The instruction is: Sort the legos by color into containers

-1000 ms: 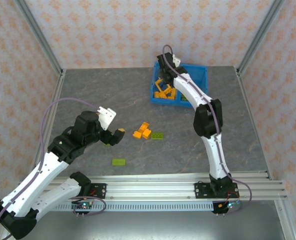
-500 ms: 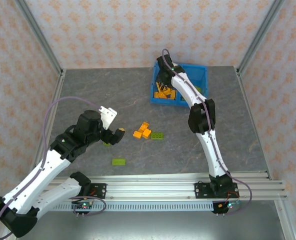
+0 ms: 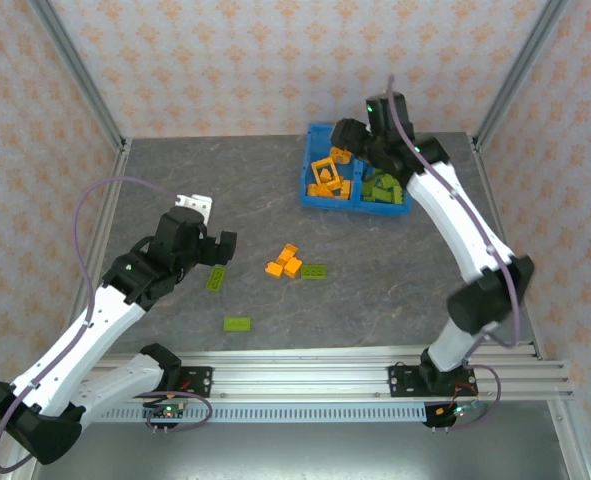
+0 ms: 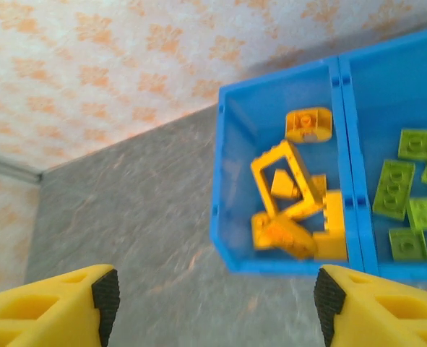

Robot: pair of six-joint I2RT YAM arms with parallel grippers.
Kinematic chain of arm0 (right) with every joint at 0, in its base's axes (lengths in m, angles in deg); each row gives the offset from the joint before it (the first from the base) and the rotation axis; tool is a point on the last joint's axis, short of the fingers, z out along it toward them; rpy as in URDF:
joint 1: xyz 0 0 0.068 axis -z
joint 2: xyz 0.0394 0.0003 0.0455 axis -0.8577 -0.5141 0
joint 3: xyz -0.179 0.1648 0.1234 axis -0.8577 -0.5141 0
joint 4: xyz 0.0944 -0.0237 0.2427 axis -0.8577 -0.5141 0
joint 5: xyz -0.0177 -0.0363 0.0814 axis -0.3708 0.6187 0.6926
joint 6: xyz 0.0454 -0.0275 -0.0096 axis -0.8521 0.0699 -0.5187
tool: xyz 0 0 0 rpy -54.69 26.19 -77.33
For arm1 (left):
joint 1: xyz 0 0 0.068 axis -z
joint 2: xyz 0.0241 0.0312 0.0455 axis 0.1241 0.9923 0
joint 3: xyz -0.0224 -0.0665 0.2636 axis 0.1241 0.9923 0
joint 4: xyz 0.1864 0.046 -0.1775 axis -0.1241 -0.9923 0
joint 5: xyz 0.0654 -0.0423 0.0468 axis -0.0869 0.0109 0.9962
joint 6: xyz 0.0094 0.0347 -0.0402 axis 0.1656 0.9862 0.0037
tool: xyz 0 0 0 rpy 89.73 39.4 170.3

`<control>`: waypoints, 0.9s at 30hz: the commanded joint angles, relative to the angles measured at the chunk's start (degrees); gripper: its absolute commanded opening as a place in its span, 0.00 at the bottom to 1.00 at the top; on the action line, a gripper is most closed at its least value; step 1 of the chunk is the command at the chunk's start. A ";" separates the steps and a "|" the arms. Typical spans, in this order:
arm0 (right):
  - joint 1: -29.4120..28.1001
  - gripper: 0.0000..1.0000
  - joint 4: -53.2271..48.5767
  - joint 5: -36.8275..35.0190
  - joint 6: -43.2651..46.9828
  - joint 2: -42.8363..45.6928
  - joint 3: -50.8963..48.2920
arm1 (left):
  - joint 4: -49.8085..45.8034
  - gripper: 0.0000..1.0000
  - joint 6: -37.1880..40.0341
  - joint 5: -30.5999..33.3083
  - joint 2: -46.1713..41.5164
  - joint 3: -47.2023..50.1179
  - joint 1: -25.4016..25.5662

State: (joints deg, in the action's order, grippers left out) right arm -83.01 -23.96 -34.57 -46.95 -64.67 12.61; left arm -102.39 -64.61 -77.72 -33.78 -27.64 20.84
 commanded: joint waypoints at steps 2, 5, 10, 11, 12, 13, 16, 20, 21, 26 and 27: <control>-0.85 0.82 3.69 8.10 4.03 13.90 -14.88 | -4.82 1.00 -9.59 1.57 5.44 -1.84 -1.79; -1.00 0.89 3.30 10.22 3.13 22.54 -22.36 | -7.01 1.00 -10.63 -3.33 11.14 -2.79 -4.91; -1.04 1.00 2.03 13.14 3.21 30.73 -28.92 | -10.29 1.00 -13.99 -7.31 16.85 -0.96 -6.60; -0.95 0.99 1.46 13.35 3.48 31.22 -29.54 | -10.78 1.00 -14.75 -7.41 17.74 0.03 -6.74; -1.01 0.99 0.94 13.49 3.62 31.36 -29.88 | -11.00 1.00 -15.61 -7.54 18.65 1.05 -6.87; -0.99 0.99 0.79 13.85 3.72 31.30 -30.09 | -10.90 1.00 -16.29 -7.69 19.29 1.92 -6.87; -0.99 0.99 1.31 14.82 3.25 30.32 -30.80 | -9.69 1.00 -18.11 -8.78 21.54 4.32 -7.05; -1.02 0.99 1.47 15.59 2.43 28.02 -30.38 | -6.59 0.98 -19.14 -9.23 25.14 6.82 -7.14; -0.99 0.99 1.46 15.73 2.14 27.62 -30.29 | -5.75 0.96 -19.21 -9.42 26.34 7.21 -7.14; -0.95 1.00 1.46 15.78 1.14 27.27 -30.76 | -1.93 0.83 -19.66 -9.87 30.39 8.50 -7.31; -1.02 0.99 1.40 15.53 1.01 27.23 -30.84 | -1.01 0.80 -19.80 -9.87 31.04 8.88 -7.36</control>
State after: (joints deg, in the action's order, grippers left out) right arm -83.82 -22.59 -19.51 -45.05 -37.94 -17.80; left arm -106.91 -83.03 -87.64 -3.77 -19.77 14.32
